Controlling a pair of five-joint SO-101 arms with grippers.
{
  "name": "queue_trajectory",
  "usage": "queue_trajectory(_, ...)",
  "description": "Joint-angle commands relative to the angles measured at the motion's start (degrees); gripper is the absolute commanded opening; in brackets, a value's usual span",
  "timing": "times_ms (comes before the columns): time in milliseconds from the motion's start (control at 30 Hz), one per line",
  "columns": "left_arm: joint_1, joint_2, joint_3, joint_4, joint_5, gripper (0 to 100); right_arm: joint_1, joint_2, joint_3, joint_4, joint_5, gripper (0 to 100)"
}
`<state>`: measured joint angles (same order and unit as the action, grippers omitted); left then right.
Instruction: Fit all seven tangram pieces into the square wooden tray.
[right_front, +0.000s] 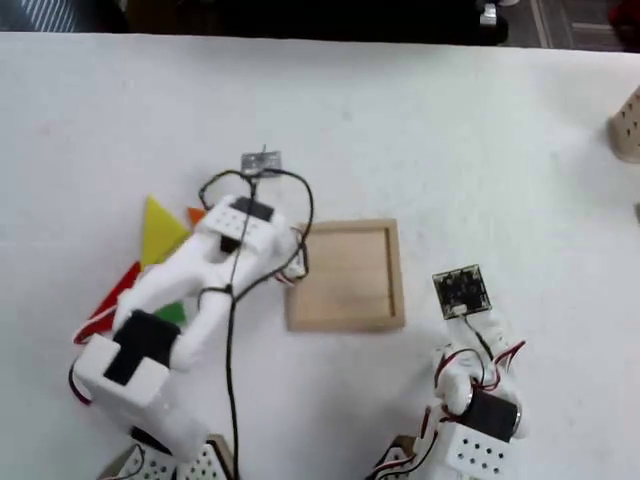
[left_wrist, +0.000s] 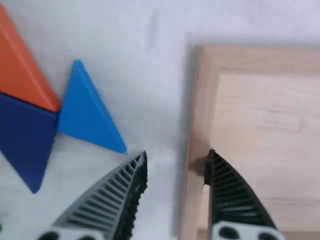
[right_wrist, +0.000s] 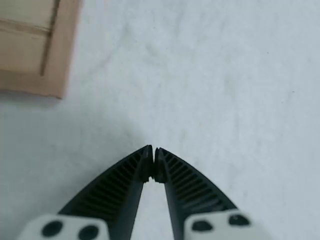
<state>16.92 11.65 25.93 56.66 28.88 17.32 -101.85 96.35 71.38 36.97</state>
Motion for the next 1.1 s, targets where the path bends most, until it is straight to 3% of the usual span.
queue_trajectory(0, -6.99, 0.48, -3.34, 3.96, -9.49, 19, 0.57, -0.13, 0.18, 0.4, 0.7, 1.8)
queue_trajectory(267, -7.6, 0.4, -7.65, 11.69, -20.31, 19, 0.57, -0.13, 0.18, 0.4, 0.7, 1.8)
queue_trajectory(400, -7.69, -0.4, -7.65, 11.96, -22.42, 19, 0.57, -0.13, 0.18, 0.4, 0.7, 1.8)
queue_trajectory(533, -8.13, -8.31, -3.52, 10.29, -22.51, 19, 0.57, -0.13, 0.18, 0.4, 0.7, 1.8)
queue_trajectory(767, -11.91, -29.41, 14.07, -1.05, -22.07, 19, 0.57, -0.13, 0.18, 0.4, 0.7, 1.8)
queue_trajectory(900, -16.4, -29.85, 18.02, -4.31, -19.6, 19, 0.57, -0.13, 0.18, 0.4, 0.7, 1.8)
queue_trajectory(1067, -22.46, -23.78, 14.24, -4.31, -12.92, 21, 0.57, -0.13, 0.18, 0.4, 0.7, 1.8)
